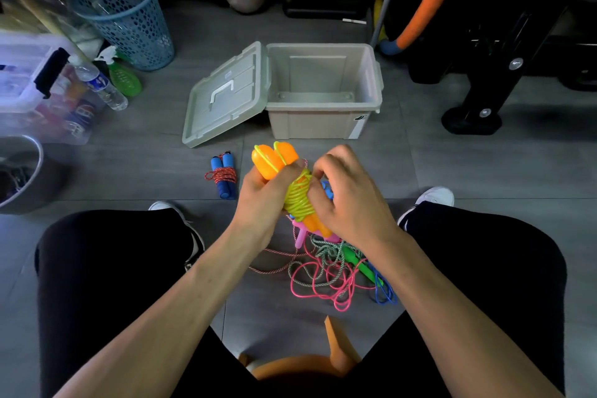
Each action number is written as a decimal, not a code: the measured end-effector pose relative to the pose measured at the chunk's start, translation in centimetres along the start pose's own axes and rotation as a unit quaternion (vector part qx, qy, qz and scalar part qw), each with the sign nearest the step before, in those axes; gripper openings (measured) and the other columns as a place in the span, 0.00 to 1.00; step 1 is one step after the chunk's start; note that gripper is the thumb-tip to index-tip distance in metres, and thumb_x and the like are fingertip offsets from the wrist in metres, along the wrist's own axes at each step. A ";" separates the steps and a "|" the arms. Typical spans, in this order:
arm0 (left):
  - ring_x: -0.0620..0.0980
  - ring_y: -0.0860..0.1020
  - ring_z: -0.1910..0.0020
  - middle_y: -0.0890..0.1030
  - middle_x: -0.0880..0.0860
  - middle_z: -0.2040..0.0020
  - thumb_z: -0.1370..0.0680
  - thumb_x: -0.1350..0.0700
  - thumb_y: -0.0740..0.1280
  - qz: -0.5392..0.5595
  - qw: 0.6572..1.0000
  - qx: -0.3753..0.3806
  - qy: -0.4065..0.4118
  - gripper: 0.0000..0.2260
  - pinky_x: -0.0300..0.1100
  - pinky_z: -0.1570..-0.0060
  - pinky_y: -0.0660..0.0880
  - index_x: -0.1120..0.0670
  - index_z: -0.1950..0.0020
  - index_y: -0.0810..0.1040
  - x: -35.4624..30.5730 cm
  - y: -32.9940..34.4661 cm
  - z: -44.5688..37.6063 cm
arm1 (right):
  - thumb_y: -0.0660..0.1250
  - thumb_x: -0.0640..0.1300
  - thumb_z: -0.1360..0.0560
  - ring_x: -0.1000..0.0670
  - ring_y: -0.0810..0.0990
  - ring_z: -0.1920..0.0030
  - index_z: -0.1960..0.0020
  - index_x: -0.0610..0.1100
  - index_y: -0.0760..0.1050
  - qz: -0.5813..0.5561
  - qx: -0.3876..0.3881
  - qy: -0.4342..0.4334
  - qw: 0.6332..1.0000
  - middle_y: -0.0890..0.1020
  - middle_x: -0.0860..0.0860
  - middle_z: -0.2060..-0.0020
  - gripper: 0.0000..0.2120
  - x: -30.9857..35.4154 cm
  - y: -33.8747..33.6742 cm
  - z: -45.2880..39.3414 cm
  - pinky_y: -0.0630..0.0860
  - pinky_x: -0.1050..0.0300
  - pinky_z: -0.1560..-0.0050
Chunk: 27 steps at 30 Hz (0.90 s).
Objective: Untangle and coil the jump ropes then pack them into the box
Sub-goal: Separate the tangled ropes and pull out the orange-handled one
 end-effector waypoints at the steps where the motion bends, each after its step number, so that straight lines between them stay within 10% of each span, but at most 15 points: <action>1: 0.56 0.80 0.59 0.81 0.57 0.60 0.29 0.54 0.72 -0.011 1.000 -0.013 0.004 0.05 0.53 0.56 0.77 0.54 0.59 0.80 0.3 -0.2 -0.1 | 0.62 0.47 0.23 0.48 0.70 0.63 0.55 0.41 0.72 0.043 0.011 -0.003 0.999 0.70 0.47 0.57 0.09 0.0 0.1 -0.1 0.69 0.53 0.67; 11: 0.54 0.75 0.70 0.75 0.55 0.70 0.28 0.59 0.72 -0.043 0.993 -0.110 -0.021 0.06 0.46 0.70 0.71 0.57 0.63 0.77 2.8 -1.2 -1.3 | 0.59 0.45 0.19 0.51 0.65 0.73 0.68 0.46 0.60 -0.029 0.198 0.085 0.976 0.66 0.53 0.75 0.20 -1.7 3.5 -0.1 0.59 0.52 0.68; 27: 0.52 0.79 0.69 0.80 0.54 0.65 0.27 0.58 0.73 0.040 0.986 -0.122 -0.110 0.06 0.45 0.67 0.75 0.58 0.55 0.78 5.7 -2.7 -3.6 | 0.59 0.46 0.19 0.58 0.71 0.79 0.65 0.40 0.68 -0.083 0.182 0.108 0.974 0.73 0.48 0.75 0.17 -3.1 5.8 1.0 0.66 0.53 0.74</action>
Point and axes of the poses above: each hand's wrist, its own z-axis away from the middle knuckle, its own y-axis out of the palm, x = y × z, the point moved 6 cm from there along -z, towards the middle knuckle
